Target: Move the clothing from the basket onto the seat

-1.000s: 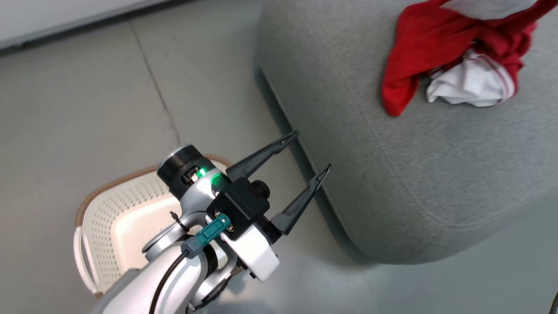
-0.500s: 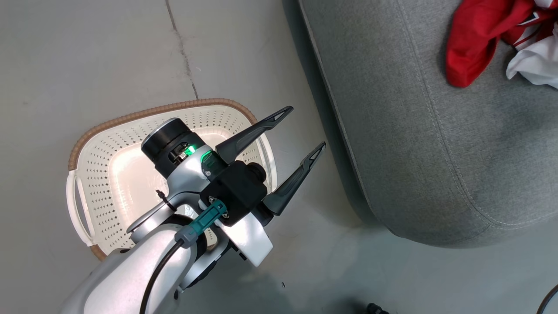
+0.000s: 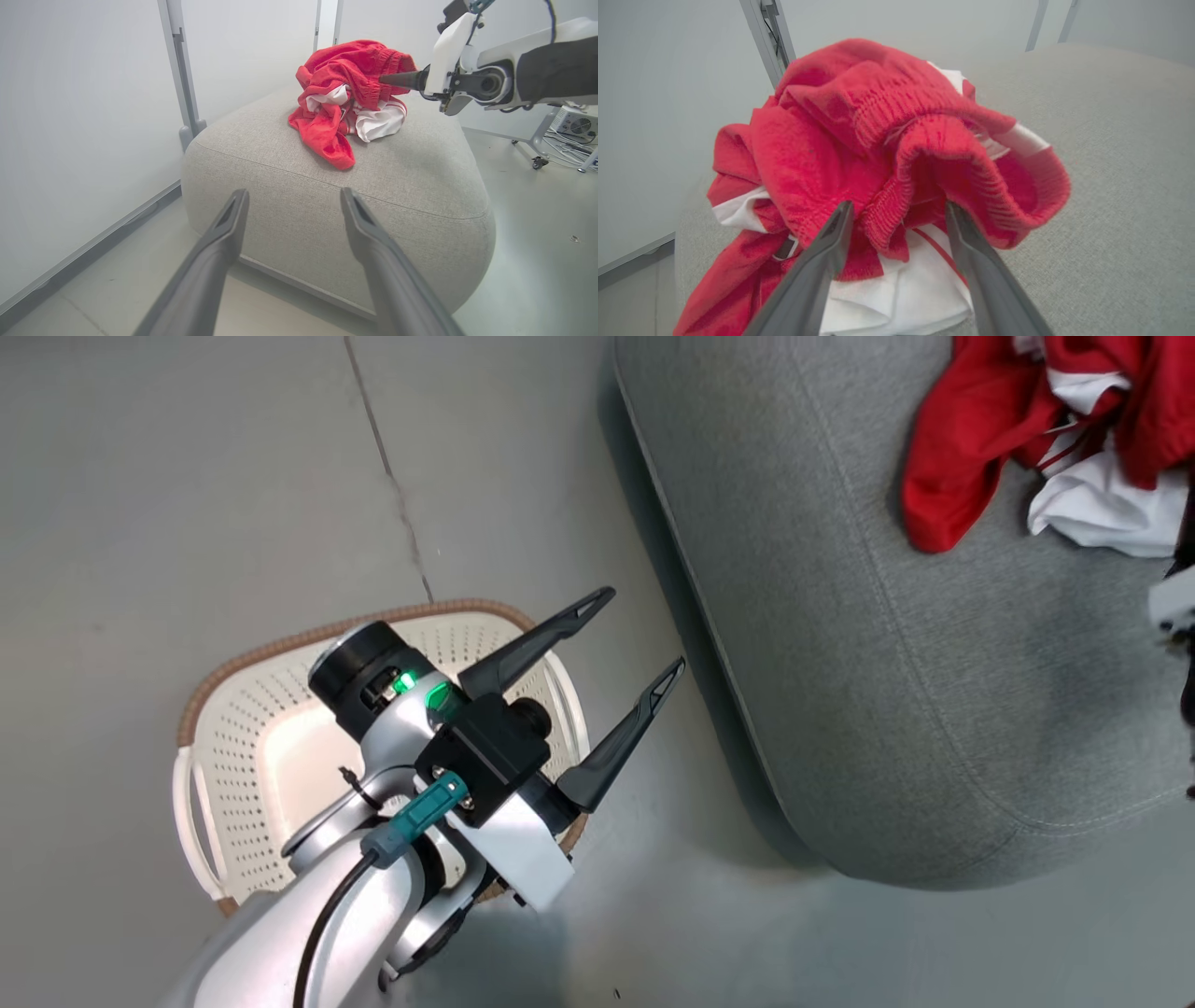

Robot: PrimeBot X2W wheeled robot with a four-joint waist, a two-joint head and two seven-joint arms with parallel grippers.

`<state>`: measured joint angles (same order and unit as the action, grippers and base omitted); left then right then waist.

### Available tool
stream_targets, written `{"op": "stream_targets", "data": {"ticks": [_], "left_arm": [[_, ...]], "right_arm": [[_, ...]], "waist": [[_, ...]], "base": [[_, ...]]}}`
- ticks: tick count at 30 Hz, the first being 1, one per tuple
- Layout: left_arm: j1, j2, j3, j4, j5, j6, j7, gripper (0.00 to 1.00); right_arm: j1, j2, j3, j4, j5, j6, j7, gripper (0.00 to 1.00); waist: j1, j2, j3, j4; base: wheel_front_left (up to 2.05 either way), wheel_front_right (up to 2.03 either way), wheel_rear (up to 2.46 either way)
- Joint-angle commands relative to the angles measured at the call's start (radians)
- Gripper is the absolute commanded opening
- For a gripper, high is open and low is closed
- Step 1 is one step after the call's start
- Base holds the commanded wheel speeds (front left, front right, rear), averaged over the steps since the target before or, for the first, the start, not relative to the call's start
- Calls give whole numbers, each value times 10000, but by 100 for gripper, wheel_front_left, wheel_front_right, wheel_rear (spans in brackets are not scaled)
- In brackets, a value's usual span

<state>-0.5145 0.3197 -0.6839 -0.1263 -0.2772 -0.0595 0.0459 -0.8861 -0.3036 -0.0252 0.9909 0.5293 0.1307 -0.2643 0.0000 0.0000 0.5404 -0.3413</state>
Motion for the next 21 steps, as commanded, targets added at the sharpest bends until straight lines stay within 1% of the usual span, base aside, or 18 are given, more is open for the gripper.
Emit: {"op": "stream_targets", "data": {"ticks": [1, 5, 8, 12, 18, 21], "left_arm": [[199, -21, 32, 94, -133, 85, -136, 100], [562, -130, 79, 320, -340, 280, -380, 100], [848, -240, 179, 474, -514, 474, -595, 100], [1266, -344, 471, 661, -763, 874, -940, 100], [1847, -532, 1107, 910, -1197, 1531, -1509, 100], [2086, -634, 1438, 1028, -1398, 1822, -1803, 100]], "right_arm": [[368, 58, 63, -142, -138, 2, -5, 100], [1115, 124, 324, -607, -292, 1, -5, 100], [1618, 163, 373, -1220, -437, 2, -3, 100], [2305, 294, 354, -2279, -806, 2, -3, 100], [3401, 719, 280, -4098, -1412, 2, -4, 100], [3914, 1013, 462, -4835, -1673, 2, 0, 100]], "waist": [[0, 0, -550, 74], [0, 0, -1145, 280], [0, 0, -1557, 501], [0, 0, -2066, 867], [0, 0, -2659, 1586], [0, 0, -2879, 1894]], "base": [[0, 0, 0], [0, 0, 0], [0, 0, 0], [0, 0, 0], [0, 0, 0], [0, 0, 0]]}}
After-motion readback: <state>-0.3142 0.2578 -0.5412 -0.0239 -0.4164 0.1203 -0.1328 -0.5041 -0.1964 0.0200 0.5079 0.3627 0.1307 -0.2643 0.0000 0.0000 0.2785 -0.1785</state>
